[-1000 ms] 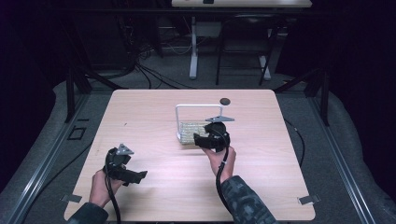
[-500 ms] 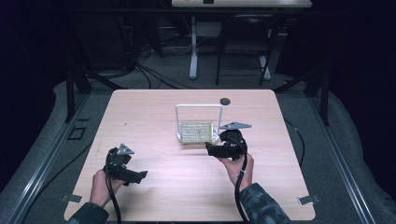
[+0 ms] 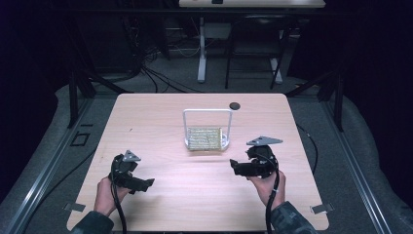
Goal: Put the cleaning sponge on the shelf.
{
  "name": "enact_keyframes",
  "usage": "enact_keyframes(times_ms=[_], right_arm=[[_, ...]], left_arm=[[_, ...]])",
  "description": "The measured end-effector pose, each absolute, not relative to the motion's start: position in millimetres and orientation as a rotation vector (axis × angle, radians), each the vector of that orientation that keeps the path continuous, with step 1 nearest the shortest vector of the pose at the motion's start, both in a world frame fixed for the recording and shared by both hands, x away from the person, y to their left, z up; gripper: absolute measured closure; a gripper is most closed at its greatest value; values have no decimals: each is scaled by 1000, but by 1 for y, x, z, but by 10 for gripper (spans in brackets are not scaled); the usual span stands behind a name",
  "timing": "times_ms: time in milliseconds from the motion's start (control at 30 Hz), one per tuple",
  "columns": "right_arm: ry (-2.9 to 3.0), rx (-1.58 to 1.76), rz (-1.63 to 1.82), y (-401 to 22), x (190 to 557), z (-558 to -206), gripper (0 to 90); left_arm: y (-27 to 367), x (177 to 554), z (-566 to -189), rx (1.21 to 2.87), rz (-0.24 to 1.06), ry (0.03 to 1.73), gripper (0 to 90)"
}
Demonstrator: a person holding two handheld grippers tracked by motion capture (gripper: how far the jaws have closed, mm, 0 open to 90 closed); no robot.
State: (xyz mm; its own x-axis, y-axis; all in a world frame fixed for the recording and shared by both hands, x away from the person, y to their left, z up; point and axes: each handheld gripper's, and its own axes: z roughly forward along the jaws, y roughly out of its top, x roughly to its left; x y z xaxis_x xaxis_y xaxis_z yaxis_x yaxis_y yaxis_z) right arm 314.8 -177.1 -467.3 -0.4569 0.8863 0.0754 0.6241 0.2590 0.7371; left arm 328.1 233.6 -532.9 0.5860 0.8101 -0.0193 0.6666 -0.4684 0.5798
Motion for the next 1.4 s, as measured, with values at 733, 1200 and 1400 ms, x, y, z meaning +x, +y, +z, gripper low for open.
enact_keyframes(times_ms=[733, 1200, 1400], right_arm=[[2201, 1540, 887, -246, 267, -509, 105], [2235, 1591, 845, -264, 273, -525, 95], [2240, 1574, 846, -265, 273, -524, 100]], left_arm=[[234, 328, -534, 2267, 341, 1184, 16], [234, 329, -535, 2288, 334, 1174, 15], [233, 330, -535, 2287, 339, 1173, 15]])
